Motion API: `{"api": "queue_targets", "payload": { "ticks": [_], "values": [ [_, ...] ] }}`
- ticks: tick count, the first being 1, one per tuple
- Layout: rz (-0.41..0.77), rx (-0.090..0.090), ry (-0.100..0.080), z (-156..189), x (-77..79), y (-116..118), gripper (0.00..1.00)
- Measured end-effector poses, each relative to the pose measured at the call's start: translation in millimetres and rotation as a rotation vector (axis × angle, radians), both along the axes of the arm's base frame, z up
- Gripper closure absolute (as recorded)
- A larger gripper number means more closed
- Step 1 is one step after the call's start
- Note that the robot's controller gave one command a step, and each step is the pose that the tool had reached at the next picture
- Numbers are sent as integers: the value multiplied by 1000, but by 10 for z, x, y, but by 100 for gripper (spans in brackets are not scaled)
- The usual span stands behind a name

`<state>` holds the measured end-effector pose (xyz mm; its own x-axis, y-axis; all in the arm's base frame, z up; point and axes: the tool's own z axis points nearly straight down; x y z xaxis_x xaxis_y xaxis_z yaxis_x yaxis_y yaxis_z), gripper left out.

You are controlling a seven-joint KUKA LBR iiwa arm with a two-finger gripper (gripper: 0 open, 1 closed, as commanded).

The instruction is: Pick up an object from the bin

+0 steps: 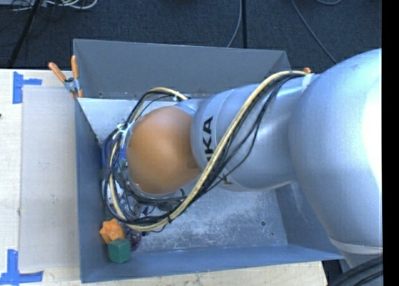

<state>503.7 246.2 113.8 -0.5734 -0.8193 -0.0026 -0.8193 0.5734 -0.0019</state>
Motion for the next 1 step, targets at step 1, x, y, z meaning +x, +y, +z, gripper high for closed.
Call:
{"api": "queue_targets", "payload": {
  "ticks": [1],
  "values": [
    [-1,-2,3,96,-7,-4,100]
  ]
}}
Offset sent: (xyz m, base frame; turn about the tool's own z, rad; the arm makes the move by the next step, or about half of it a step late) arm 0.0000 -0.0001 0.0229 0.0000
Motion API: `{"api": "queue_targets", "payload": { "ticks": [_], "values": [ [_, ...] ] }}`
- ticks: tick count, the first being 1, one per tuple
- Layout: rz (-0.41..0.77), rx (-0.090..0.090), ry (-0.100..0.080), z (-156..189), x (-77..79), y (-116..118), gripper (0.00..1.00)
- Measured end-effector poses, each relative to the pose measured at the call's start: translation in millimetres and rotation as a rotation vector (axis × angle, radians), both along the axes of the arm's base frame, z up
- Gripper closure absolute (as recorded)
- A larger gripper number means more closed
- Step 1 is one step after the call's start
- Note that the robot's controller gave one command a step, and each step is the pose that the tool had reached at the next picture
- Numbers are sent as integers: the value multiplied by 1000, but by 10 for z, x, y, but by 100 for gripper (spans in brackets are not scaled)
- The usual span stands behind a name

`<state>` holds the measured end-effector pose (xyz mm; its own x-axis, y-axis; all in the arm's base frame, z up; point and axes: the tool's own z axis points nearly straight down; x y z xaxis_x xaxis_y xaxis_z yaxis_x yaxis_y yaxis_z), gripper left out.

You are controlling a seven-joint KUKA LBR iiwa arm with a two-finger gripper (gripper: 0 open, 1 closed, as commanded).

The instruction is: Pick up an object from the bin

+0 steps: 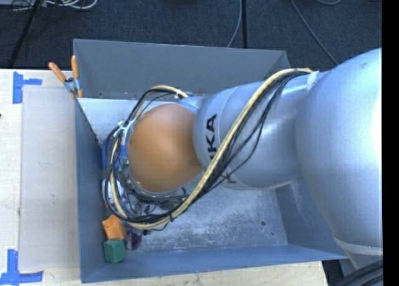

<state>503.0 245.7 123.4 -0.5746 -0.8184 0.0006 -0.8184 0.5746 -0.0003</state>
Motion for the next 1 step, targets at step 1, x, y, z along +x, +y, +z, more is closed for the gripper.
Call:
{"api": "queue_targets", "payload": {
  "ticks": [1],
  "values": [
    [-2,1,-2,87,4,3,100]
  ]
}}
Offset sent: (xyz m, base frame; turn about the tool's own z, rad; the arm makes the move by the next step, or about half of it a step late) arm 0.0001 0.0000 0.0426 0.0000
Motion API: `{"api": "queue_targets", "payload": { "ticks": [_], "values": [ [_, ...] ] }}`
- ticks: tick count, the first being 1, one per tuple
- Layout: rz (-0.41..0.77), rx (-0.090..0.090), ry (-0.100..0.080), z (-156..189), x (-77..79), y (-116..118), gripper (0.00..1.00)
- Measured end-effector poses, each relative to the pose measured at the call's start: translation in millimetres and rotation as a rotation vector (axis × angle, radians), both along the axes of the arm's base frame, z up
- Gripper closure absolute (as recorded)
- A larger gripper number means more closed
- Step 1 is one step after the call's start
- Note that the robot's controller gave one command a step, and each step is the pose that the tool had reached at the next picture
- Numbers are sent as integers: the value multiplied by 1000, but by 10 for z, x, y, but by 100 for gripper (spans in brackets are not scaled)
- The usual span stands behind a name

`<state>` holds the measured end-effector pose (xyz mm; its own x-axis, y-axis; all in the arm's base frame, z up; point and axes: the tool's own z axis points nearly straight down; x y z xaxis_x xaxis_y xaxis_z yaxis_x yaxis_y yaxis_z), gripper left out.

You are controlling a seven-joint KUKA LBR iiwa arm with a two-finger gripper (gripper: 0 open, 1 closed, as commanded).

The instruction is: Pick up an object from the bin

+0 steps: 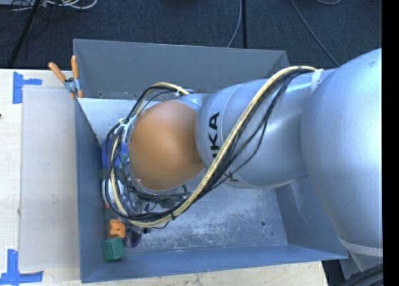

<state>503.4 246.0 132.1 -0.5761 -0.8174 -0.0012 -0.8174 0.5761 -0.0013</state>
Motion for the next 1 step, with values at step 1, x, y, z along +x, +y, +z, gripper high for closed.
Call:
{"api": "queue_targets", "payload": {
  "ticks": [1],
  "values": [
    [-1,-1,2,60,-3,0,100]
  ]
}}
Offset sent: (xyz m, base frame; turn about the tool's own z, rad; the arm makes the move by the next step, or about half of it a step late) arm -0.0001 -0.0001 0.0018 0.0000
